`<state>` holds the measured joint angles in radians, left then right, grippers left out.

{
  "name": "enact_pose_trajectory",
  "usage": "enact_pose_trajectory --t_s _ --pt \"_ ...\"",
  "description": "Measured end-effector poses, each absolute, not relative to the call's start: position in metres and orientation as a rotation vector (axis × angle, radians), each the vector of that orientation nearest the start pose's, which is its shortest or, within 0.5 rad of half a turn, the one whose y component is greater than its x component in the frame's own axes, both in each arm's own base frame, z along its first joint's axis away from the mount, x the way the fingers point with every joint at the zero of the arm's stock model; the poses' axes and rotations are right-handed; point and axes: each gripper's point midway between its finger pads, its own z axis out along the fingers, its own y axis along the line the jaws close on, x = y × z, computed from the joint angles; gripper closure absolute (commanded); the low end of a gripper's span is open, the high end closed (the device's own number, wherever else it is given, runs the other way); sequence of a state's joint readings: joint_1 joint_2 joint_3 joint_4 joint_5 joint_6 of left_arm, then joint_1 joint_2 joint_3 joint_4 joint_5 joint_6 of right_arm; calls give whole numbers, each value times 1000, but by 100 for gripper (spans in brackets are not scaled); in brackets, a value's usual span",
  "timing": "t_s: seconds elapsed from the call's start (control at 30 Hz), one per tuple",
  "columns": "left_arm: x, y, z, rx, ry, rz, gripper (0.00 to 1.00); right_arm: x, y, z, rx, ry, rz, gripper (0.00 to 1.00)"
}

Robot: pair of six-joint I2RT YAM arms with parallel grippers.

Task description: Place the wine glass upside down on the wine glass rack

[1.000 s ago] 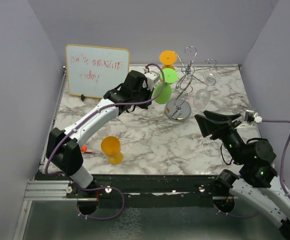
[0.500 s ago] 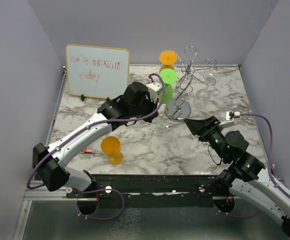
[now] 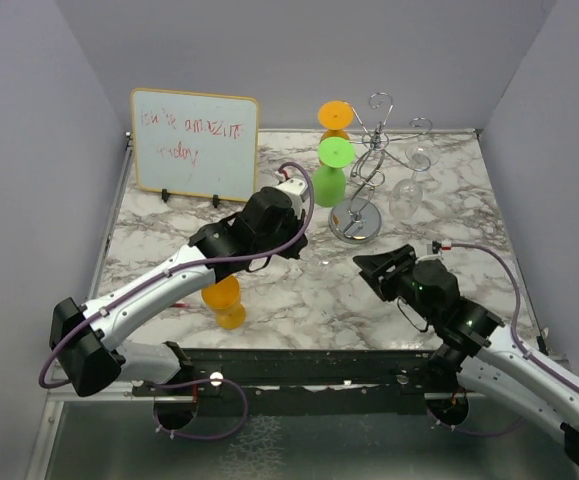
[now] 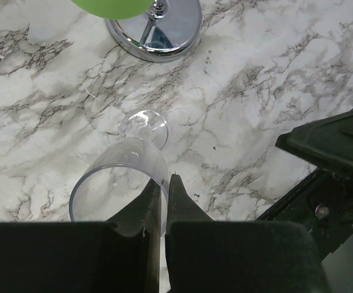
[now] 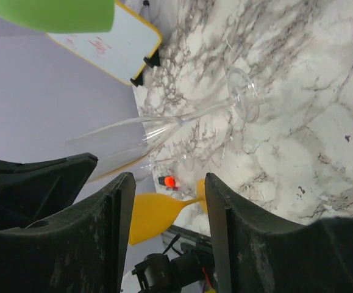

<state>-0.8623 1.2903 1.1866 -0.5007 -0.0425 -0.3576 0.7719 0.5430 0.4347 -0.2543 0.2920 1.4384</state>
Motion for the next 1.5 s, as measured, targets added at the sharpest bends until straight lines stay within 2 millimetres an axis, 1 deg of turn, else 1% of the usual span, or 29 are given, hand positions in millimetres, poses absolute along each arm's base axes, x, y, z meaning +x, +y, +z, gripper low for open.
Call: enact_pose_trajectory --t_s 0.2,0.27,0.4,0.5,0.6,0.7,0.87,1.17,1.4,1.5 --pt "241 -295 229 435 2151 -687 100 212 217 159 1012 2046 1204 43" --pt "240 -295 228 411 2146 -705 100 213 223 148 1069 2069 1218 41" --pt "236 -297 228 372 2122 -755 100 214 228 125 1243 2076 1252 40" --pt "232 -300 226 355 2107 -792 100 214 227 109 1380 2049 1272 40" --pt "227 -301 224 344 2082 -833 100 214 224 100 1494 2009 1289 41" --pt "223 -304 225 342 2045 -875 100 219 222 104 1554 1949 1321 43" --pt "219 -308 228 350 1980 -933 100 230 221 115 1593 1855 1368 52" --pt "211 -321 236 401 1902 -1027 100 241 226 116 1602 1808 1389 54" --pt "208 -323 233 424 1878 -1043 100 247 228 123 1593 1767 1430 59" --pt "207 -323 232 429 1873 -1049 100 249 229 125 1592 1757 1436 64"
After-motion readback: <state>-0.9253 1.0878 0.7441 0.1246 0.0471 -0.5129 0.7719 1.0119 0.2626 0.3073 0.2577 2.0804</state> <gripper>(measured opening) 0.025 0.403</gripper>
